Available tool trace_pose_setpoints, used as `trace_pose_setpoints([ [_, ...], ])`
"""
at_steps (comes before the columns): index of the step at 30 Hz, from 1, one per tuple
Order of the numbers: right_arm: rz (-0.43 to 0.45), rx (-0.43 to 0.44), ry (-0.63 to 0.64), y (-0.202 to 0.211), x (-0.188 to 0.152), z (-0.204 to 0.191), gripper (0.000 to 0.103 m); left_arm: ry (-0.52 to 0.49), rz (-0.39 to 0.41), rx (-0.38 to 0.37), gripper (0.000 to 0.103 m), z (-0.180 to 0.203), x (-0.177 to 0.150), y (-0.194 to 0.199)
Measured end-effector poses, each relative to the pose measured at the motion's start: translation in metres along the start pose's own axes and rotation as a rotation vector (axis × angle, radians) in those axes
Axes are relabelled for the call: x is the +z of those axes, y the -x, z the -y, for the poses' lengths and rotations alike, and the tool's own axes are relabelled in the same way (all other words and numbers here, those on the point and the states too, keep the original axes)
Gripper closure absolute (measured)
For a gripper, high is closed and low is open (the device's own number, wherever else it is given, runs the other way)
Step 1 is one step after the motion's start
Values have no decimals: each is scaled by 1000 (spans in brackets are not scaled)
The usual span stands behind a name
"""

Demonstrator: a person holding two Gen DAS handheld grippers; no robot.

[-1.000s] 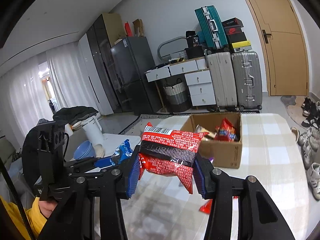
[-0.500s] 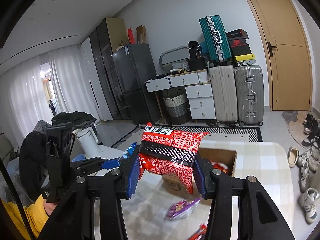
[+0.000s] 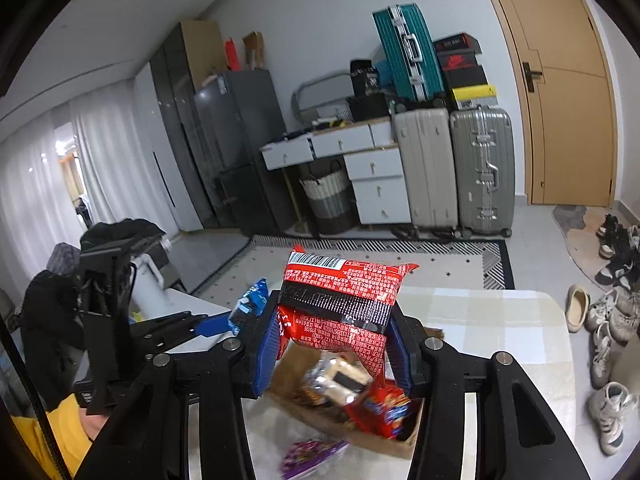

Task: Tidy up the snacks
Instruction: 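Lower both packages into the box and open both grippers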

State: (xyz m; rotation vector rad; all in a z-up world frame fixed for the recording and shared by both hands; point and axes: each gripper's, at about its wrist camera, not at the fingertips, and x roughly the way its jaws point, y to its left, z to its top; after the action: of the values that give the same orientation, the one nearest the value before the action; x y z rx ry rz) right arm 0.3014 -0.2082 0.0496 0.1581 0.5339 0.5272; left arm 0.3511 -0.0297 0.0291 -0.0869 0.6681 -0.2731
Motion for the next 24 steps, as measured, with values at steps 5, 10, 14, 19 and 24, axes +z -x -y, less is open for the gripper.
trace_pose_setpoints([
  [5, -63, -10, -15, -43, 5, 21, 56, 17, -29, -3, 59, -6, 10, -48],
  [10, -137, -10, -42, -88, -1, 39, 56, 11, -72, -8, 58, -12, 15, -94],
  [14, -193, -14, -50, -114, -11, 48, 56, 26, -110, -17, 58, -19, 14, -123],
  [19, -240, -17, -60, -135, -23, 56, 56, 18, -140, -22, 58, -22, 10, -153],
  [24, -269, -20, -75, -147, -29, 60, 56, 8, -168, -25, 58, -25, 6, -177],
])
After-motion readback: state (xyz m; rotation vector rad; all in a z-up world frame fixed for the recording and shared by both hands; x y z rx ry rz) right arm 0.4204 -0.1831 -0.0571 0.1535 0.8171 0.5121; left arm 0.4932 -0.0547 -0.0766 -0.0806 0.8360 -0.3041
